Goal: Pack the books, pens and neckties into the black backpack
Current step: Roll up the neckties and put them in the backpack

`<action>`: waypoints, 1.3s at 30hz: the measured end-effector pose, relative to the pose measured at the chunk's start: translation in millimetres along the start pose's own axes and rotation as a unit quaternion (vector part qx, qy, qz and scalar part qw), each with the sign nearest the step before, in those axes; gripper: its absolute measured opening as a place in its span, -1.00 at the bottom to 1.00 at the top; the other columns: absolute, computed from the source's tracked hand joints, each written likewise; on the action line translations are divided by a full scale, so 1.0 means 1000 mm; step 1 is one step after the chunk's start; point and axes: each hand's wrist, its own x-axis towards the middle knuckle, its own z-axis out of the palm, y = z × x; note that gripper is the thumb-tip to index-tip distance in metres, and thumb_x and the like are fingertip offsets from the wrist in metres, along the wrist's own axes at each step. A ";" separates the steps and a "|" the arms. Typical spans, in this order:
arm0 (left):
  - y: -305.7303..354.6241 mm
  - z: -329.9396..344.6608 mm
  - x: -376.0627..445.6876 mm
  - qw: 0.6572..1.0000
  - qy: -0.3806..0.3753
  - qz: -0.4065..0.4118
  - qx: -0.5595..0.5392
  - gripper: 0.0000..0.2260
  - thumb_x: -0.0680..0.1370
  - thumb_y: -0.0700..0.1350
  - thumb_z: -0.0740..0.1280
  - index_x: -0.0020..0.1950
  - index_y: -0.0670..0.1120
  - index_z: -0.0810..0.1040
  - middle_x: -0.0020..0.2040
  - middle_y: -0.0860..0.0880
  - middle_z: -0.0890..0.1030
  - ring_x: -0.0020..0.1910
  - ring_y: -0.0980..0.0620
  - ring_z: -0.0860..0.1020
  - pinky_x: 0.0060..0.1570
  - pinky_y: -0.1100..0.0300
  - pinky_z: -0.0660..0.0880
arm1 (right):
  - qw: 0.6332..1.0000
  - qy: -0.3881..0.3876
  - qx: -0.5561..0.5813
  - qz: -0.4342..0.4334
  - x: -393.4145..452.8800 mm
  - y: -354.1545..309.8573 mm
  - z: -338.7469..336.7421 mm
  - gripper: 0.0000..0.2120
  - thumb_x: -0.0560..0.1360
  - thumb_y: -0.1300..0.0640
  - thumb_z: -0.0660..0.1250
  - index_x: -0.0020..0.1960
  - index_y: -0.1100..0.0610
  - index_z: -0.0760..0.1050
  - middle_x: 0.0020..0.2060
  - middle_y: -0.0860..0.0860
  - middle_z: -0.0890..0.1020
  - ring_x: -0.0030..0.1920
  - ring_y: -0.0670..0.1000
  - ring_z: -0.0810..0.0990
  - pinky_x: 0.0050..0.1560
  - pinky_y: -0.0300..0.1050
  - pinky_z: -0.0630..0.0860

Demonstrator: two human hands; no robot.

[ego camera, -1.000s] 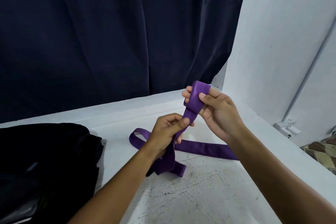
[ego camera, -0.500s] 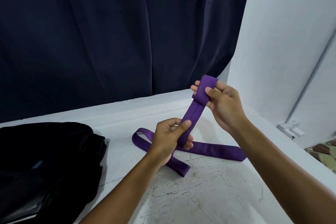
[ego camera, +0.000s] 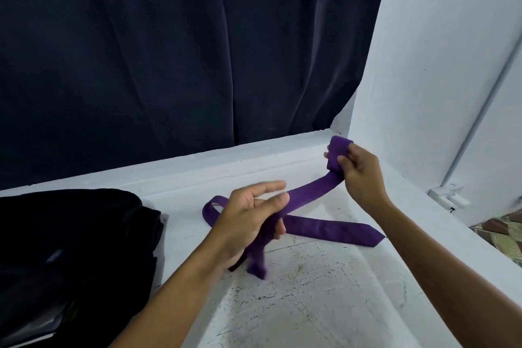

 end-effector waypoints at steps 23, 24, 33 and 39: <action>-0.026 -0.082 0.063 0.991 -0.072 -0.115 0.012 -0.66 0.20 0.12 0.62 -0.38 -0.06 0.55 -0.45 -0.11 0.49 -0.61 0.14 0.28 -0.61 0.36 0.20 | 0.735 -0.491 0.433 0.176 -0.034 -0.031 -0.019 -0.31 0.47 -0.35 0.24 -0.11 0.34 0.64 -0.34 0.19 0.67 -0.41 0.08 0.65 -0.33 -0.17 0.58; -0.030 -0.077 0.062 0.991 -0.062 -0.122 0.005 -0.69 0.27 0.10 0.55 -0.36 -0.09 0.55 -0.47 -0.14 0.49 -0.63 0.12 0.29 -0.64 0.36 0.21 | 0.739 -0.458 0.459 0.183 -0.034 -0.036 -0.019 -0.33 0.44 -0.32 0.30 -0.10 0.34 0.64 -0.34 0.19 0.67 -0.41 0.08 0.64 -0.33 -0.16 0.58; -0.057 -0.022 0.059 0.993 0.028 -0.070 -0.091 -0.64 0.43 0.19 0.29 -0.16 -0.11 0.37 -0.52 -0.04 0.34 -0.64 0.11 0.27 -0.58 0.32 0.24 | 0.764 -0.191 0.590 0.178 -0.031 -0.068 0.011 -0.41 0.52 -0.07 0.17 0.25 0.44 0.48 0.09 0.31 0.62 0.06 0.21 0.66 0.13 0.01 0.60; -0.061 -0.021 0.049 0.997 -0.057 0.006 -0.055 -0.63 0.36 0.03 0.57 -0.09 -0.12 0.46 -0.22 -0.22 0.48 -0.64 0.15 0.25 -0.55 0.35 0.22 | 0.841 -0.169 0.497 0.128 -0.029 -0.065 0.025 -0.37 0.53 -0.09 0.13 0.39 0.38 0.35 0.26 0.29 0.55 0.27 0.26 0.54 0.30 0.10 0.49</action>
